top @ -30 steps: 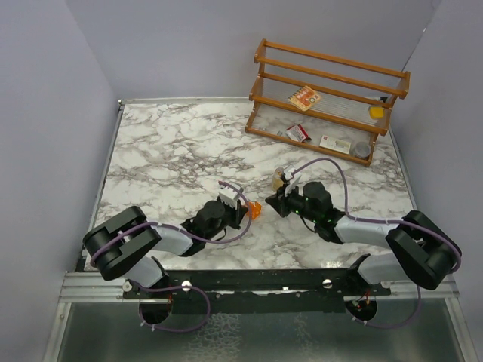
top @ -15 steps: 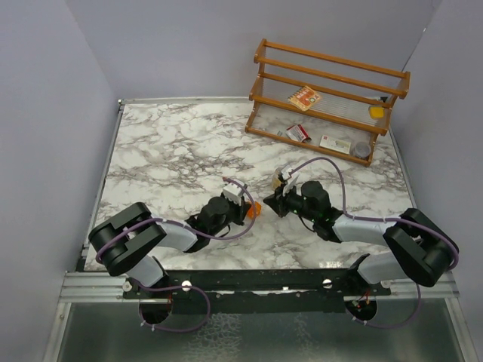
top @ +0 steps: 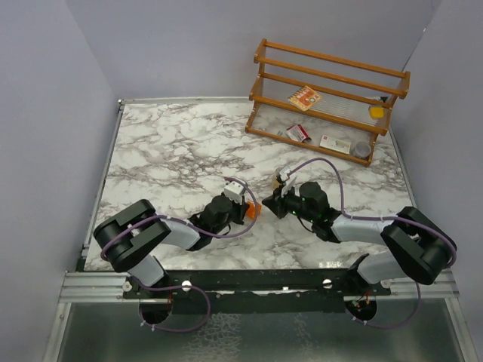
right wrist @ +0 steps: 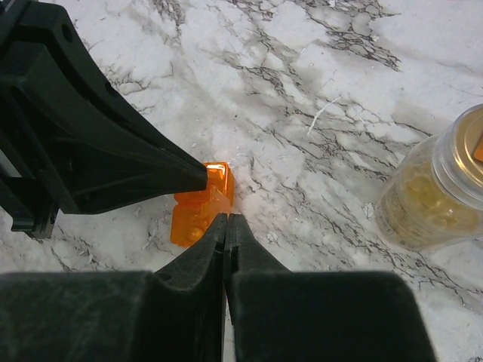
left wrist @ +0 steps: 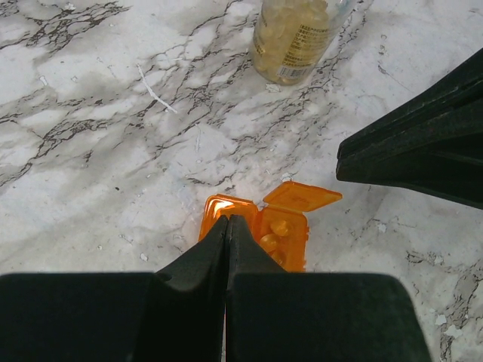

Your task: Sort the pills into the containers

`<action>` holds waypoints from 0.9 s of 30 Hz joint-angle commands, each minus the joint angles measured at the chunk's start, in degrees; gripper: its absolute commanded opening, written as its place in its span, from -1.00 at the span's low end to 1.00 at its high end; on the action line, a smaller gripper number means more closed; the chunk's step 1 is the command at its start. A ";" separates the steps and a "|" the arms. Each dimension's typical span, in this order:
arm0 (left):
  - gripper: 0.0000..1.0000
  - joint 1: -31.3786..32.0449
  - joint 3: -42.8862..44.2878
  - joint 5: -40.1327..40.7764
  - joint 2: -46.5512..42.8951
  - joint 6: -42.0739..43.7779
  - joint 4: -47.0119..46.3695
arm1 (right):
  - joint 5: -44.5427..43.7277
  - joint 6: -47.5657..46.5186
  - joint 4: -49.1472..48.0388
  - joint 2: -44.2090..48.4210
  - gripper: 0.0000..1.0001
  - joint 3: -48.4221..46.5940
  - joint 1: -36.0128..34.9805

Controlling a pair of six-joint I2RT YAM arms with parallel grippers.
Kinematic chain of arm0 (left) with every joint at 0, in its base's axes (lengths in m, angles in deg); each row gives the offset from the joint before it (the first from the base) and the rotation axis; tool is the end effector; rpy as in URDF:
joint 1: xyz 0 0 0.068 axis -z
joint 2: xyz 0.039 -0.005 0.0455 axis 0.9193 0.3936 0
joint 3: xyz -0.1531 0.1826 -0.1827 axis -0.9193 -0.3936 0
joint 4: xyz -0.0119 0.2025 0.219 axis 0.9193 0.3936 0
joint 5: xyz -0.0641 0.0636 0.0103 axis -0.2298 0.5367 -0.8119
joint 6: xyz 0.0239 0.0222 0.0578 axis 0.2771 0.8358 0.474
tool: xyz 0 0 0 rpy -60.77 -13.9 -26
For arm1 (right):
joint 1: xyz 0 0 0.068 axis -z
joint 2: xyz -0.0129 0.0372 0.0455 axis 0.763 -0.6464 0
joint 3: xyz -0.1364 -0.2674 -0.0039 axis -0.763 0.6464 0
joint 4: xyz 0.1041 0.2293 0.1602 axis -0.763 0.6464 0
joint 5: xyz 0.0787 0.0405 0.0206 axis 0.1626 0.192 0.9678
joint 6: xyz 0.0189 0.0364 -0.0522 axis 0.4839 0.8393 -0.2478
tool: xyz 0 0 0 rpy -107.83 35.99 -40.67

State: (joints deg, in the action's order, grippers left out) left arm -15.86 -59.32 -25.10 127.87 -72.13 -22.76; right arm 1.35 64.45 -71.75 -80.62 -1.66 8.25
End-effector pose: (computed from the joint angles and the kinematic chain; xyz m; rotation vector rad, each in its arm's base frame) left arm 0.1936 -0.2236 0.1213 0.3902 1.9339 -0.6569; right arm 0.2095 0.1991 0.1475 -0.6915 1.9024 0.7666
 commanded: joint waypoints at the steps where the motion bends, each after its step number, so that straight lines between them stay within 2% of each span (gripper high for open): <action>1: -1.00 -0.33 1.08 0.93 1.18 -0.75 0.79 | 1.45 -0.16 -2.19 -0.64 -0.99 -1.70 -0.60; 27: -1.00 -0.33 -0.95 0.73 -0.23 -1.77 2.19 | 2.44 -0.07 -4.32 -4.58 -0.99 -2.94 -2.82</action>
State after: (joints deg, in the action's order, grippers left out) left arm -15.88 -59.01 -24.97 128.35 -73.40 -22.81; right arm 2.97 64.48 -73.74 -83.57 -3.59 6.07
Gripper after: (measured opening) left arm 0.009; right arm 0.009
